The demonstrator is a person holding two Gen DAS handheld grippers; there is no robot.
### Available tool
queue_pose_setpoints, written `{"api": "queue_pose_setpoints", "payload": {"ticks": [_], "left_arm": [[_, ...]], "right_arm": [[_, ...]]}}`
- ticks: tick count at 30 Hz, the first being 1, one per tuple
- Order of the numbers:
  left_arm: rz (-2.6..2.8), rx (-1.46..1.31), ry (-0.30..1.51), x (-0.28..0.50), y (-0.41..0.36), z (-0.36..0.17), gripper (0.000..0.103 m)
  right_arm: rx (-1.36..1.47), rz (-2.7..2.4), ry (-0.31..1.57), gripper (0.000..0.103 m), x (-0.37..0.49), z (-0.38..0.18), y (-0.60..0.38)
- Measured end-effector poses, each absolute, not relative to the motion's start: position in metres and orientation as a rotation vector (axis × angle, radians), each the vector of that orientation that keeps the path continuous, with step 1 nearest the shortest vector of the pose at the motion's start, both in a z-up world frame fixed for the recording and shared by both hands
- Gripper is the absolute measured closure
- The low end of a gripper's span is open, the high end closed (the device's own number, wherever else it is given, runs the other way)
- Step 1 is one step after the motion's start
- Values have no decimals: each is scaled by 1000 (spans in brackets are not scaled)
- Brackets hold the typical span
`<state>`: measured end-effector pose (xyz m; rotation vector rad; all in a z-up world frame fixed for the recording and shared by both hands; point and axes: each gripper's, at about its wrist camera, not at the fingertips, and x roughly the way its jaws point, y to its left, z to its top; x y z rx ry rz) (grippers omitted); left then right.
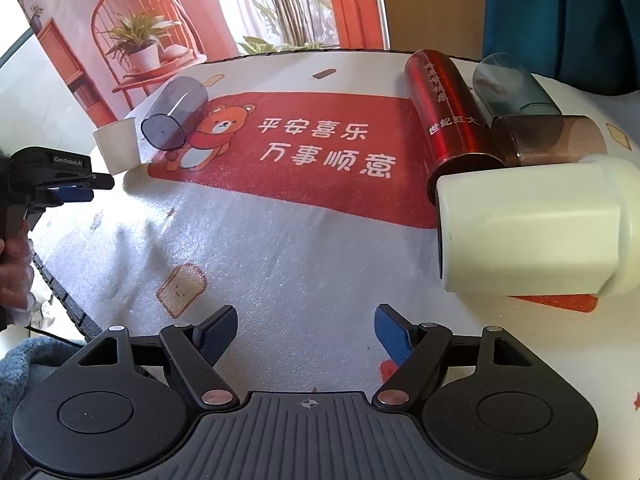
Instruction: Flip cup upright
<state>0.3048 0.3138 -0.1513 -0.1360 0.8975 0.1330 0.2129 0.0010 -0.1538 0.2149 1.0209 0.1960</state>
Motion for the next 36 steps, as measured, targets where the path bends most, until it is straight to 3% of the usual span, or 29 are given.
{"api": "queue_pose_setpoints", "payload": {"ticks": [7,12,16,18,21,24,25,26,36], "left_arm": [[130,-145,884,299,320,-144,61],[128,-138,879,298,320,-142,42],[132,-127,873,292,325,-135,27],[134,-119,860,286,331,-128,11],[133,-101,841,276,342,-117,3],[125,-81,854,270,353,-108,0],[125,-74,860,268,356,-106,0],[126,-66,866,267,358,-103,0],[89,23,907,252,380,-85,0]], "right_arm": [[217,199,1028,30,213,-156,3],[209,196,1030,30,217,-155,4],[179,231,998,19,228,-143,18],[151,252,971,18,238,-133,31],[124,282,945,17,256,-118,51],[95,305,925,15,271,-102,75],[79,306,912,3,275,-96,84],[68,306,895,0,276,-92,91],[9,303,903,0,283,-76,148]]}}
